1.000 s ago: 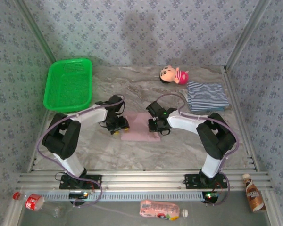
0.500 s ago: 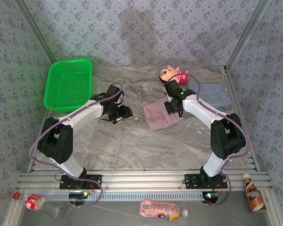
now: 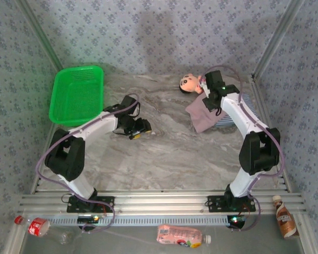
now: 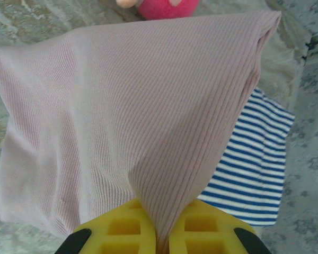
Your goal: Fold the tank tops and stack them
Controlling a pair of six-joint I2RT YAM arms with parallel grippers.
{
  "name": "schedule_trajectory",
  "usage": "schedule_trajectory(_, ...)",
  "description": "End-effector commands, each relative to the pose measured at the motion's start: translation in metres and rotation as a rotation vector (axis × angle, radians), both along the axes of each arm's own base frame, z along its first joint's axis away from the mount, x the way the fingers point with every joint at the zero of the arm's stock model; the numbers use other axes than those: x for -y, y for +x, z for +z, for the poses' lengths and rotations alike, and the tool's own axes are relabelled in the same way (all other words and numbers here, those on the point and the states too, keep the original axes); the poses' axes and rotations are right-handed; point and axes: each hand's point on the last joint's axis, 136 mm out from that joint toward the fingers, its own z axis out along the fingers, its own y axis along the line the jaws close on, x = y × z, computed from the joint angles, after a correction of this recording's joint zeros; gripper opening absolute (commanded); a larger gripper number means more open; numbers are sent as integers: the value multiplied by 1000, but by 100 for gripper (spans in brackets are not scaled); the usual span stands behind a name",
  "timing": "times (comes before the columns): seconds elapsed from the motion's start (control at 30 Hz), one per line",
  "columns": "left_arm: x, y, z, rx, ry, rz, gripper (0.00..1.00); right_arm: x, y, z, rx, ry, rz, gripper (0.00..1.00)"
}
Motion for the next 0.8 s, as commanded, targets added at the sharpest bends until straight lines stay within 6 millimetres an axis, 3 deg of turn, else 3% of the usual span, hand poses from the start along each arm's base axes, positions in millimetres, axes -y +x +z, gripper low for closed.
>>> schedule_trajectory(0.0,4,4,4,-2,-16,-18,58,20,13,19,18,-78,5,3)
schedule_trajectory(0.4,11,3,-6,-47,-29,-43,58,62,30,58,87,-162,-39,3)
schedule_trajectory(0.77,25,4,-10,-68,-33,-85,58,52,28,105,192,-138,-29,3)
